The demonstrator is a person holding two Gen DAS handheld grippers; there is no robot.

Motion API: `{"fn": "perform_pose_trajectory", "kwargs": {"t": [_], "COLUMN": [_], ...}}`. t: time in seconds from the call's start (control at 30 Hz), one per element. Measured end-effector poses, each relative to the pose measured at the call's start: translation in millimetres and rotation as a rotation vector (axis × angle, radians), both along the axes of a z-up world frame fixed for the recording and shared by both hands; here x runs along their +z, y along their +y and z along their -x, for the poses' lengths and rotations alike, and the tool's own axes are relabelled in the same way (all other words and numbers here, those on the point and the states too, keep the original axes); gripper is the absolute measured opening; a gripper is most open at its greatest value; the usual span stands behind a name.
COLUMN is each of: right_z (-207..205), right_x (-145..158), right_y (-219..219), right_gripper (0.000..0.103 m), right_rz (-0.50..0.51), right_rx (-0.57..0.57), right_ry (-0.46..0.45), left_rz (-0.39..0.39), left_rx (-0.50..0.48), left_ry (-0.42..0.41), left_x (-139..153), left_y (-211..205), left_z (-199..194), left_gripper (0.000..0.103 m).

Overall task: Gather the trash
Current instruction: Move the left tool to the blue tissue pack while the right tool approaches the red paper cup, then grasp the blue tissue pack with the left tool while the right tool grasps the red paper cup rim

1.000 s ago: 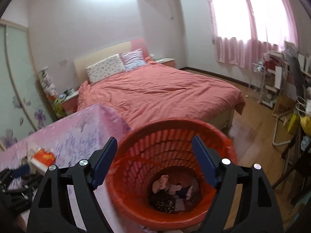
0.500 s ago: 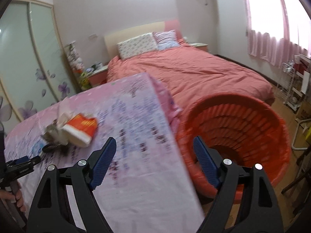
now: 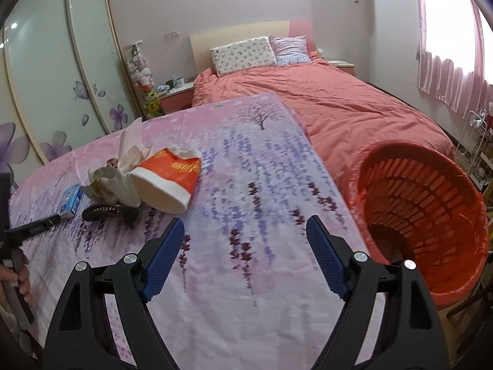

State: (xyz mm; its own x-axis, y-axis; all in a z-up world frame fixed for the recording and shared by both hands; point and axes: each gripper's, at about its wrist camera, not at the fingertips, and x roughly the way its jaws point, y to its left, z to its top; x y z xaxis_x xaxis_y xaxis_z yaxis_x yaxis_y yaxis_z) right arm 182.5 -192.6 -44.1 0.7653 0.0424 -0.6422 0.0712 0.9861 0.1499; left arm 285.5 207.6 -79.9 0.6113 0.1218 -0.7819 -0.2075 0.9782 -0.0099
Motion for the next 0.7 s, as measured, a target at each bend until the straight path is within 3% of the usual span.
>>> {"fn": "perform_pose_trajectory", "kwargs": {"t": [0.07, 0.17, 0.37, 0.57, 0.7], "right_z": [-3, -7, -10, -13, -18], "right_x": [-2, -5, -5, -4, -4], "right_y": [6, 13, 22, 23, 31], "right_gripper": [0.081, 0.081, 0.081, 0.081, 0.081], "right_rz": [0.004, 0.007, 0.023, 0.018, 0.015], "right_rx": [0.008, 0.019, 0.032, 0.025, 0.038], "right_ry": [0.006, 0.014, 0.020, 0.025, 0.016], "left_rz": [0.058, 0.074, -0.003, -0.047, -0.047], "left_rx": [0.018, 0.012, -0.032, -0.020, -0.009], "left_ry": [-0.047, -0.066, -0.001, 0.055, 0.038], "left_x": [10, 16, 4, -14, -16], "left_y": [10, 6, -25, -29, -16], "left_z": [2, -11, -46, -54, -50], "left_gripper": [0.085, 0.086, 0.086, 0.065, 0.064]}}
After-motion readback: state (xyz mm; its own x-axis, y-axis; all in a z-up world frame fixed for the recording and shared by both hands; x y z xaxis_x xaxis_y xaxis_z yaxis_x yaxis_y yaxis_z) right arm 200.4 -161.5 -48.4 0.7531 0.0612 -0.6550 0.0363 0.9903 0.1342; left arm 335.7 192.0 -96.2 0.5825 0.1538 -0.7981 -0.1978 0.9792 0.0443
